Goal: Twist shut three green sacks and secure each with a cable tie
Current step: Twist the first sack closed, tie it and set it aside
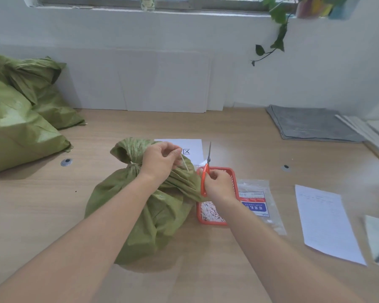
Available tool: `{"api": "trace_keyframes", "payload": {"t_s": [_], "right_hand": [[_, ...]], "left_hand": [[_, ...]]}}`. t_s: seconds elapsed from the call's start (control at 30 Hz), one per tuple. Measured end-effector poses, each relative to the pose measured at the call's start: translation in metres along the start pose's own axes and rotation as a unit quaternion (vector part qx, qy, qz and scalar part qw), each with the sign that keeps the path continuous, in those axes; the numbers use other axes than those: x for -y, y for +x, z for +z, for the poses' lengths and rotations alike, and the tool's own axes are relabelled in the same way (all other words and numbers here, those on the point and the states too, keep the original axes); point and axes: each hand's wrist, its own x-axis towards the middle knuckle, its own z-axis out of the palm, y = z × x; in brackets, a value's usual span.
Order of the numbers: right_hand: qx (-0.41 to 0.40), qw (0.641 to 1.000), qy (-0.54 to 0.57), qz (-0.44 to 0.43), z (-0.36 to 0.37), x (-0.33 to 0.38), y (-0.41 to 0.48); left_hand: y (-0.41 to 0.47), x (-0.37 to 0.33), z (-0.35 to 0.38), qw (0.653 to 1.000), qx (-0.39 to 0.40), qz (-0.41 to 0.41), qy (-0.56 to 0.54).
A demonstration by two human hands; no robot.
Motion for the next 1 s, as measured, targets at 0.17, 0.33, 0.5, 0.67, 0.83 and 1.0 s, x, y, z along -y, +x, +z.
{"api": "trace_keyframes", "payload": {"t_s": [0.17,0.33,0.5,0.67,0.83,1.0], "right_hand": [[-0.030,0.999,0.012,0.015,-0.033,-0.024,0.006],[-0.047,0.998,0.006,0.034,-0.064,-0.063,0.014],[-0.051,0.997,-0.024,0.053,-0.087,-0.113,0.021],[-0.066,0.994,-0.017,0.089,-0.102,-0.146,0.022],[-0.072,0.990,-0.034,0.119,-0.106,-0.172,0.021],[-0.069,0.987,-0.026,0.141,-0.101,-0.194,0.019]], "left_hand": [[0.004,0.015,0.049,0.998,0.048,-0.031,0.041],[0.004,0.039,0.101,0.990,0.085,-0.032,0.106],[0.003,0.059,0.149,0.984,0.103,-0.043,0.142],[0.006,0.068,0.182,0.981,0.099,-0.053,0.160],[0.010,0.077,0.203,0.979,0.106,-0.052,0.163],[0.010,0.087,0.210,0.976,0.118,-0.061,0.171]]}}
